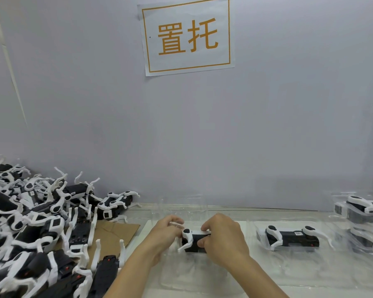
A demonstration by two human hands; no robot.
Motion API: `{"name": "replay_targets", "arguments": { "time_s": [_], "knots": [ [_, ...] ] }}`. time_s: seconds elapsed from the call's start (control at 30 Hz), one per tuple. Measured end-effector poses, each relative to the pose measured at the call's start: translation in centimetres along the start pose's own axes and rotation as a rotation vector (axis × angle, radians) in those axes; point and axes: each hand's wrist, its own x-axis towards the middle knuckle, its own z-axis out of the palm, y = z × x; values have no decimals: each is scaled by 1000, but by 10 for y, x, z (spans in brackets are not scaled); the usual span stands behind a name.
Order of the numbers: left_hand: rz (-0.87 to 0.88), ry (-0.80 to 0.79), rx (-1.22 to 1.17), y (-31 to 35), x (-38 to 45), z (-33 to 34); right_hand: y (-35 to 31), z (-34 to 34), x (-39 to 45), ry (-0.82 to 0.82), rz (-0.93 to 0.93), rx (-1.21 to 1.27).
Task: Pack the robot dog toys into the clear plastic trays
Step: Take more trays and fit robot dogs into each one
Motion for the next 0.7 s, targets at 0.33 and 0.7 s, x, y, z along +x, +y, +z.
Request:
{"name": "replay_targets", "arguments": {
  "time_s": [0.33,0.7],
  "knots": [
    [38,17,30,4,-4,-1,2,-1,1,-17,24,52],
    [354,-119,571,11,-10,-3,3,-1,1,-5,34,108]
  ]
}}
